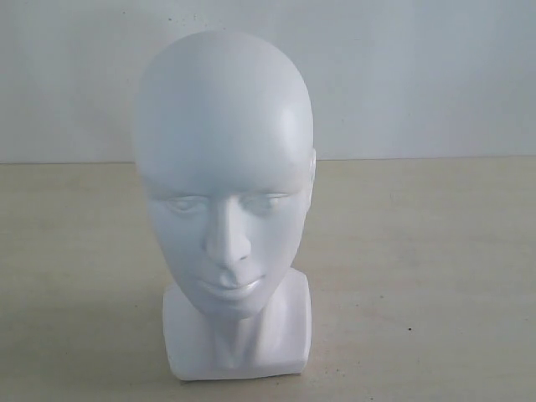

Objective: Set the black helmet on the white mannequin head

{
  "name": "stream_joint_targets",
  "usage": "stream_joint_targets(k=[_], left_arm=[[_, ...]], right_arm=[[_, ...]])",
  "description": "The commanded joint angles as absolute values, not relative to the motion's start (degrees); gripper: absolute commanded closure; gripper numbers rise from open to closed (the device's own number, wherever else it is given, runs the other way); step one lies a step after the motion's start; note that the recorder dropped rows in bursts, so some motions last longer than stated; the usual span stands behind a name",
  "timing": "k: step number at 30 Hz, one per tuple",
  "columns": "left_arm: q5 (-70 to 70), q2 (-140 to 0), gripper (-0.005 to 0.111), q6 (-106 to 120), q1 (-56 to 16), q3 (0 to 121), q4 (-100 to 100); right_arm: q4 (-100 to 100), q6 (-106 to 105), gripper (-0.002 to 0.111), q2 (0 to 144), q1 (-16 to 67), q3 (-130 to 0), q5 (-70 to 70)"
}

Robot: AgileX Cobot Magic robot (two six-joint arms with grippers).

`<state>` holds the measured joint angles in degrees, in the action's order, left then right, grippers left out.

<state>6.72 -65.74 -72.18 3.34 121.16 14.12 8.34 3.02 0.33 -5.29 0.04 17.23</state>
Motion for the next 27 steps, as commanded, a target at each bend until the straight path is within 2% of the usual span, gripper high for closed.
stream_joint_targets(k=[1,2,4,14,27], left_arm=[[-16.6,-66.3,0.102,-106.5,3.3,121.9,-16.9],[-18.9,-67.1,0.102,-117.6,3.3,121.9,-26.2],[-21.3,-67.8,0.102,-120.4,3.3,121.6,-32.6],[-30.6,-72.6,0.102,-120.4,3.3,121.2,-25.6],[-34.1,-78.1,0.102,-120.4,3.3,121.2,-15.9]], right_arm=[[8.2,2.7,0.108,0.0,-5.7,0.0,16.3],[8.2,2.7,0.108,0.0,-5.7,0.0,16.3],[8.2,2.7,0.108,0.0,-5.7,0.0,16.3],[8.2,2.7,0.108,0.0,-5.7,0.0,16.3],[8.2,2.7,0.108,0.0,-5.7,0.0,16.3]])
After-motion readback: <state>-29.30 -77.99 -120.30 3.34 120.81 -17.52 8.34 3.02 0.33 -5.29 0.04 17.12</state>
